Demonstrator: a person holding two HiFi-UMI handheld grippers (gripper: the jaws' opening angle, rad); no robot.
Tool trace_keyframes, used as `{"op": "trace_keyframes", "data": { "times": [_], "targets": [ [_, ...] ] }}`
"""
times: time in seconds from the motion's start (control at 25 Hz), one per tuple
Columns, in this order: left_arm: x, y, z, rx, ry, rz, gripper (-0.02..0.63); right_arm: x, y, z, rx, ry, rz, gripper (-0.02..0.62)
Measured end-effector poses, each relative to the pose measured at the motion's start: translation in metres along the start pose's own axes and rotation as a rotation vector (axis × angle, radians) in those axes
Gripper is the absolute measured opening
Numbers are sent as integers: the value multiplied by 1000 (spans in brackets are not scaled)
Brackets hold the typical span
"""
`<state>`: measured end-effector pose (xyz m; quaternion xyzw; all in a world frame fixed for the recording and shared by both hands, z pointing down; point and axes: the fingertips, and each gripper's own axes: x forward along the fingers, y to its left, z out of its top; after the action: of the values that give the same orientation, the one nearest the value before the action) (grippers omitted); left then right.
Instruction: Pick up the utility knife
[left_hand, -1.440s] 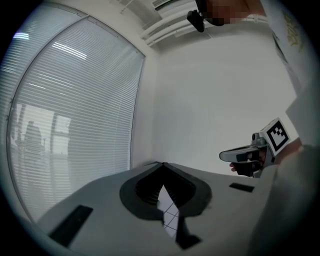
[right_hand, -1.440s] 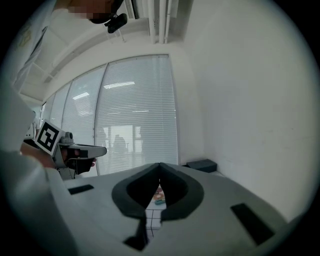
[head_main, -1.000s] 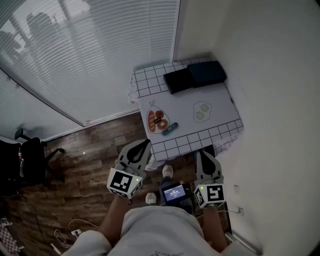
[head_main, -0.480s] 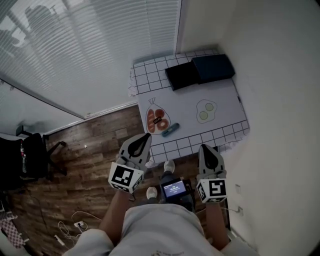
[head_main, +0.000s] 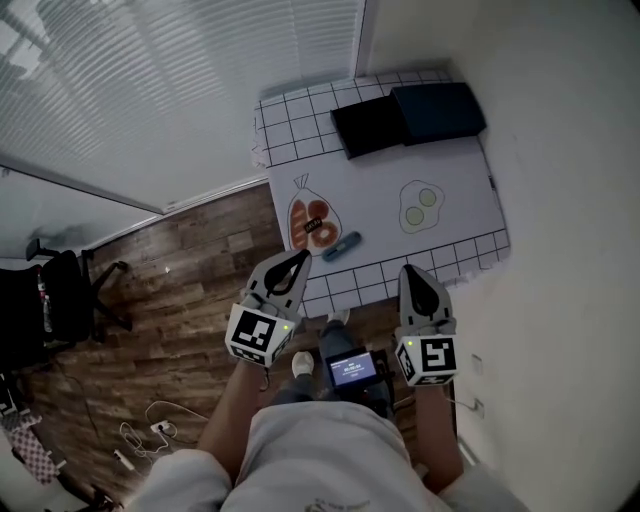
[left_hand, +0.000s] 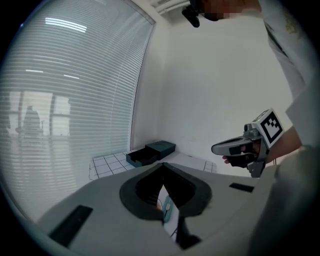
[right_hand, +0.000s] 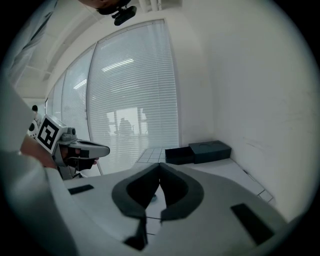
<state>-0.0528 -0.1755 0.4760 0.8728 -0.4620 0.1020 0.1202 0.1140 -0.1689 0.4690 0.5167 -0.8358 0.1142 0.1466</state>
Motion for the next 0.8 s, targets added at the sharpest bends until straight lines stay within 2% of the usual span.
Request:
{"op": "trace_keyframes", "data": {
  "times": [0.12,0.52,0.8],
  "targets": [
    [9,4,-15,-39,15,-7,8,8,-3,-8,4,16,-1,8],
    [29,9,-50,-9,106,-9,8,23,-12,-41,5,79,1,6],
    [45,6,-76,-28,143,-55,8,39,-1,-61,19,109,38,6]
  ]
}}
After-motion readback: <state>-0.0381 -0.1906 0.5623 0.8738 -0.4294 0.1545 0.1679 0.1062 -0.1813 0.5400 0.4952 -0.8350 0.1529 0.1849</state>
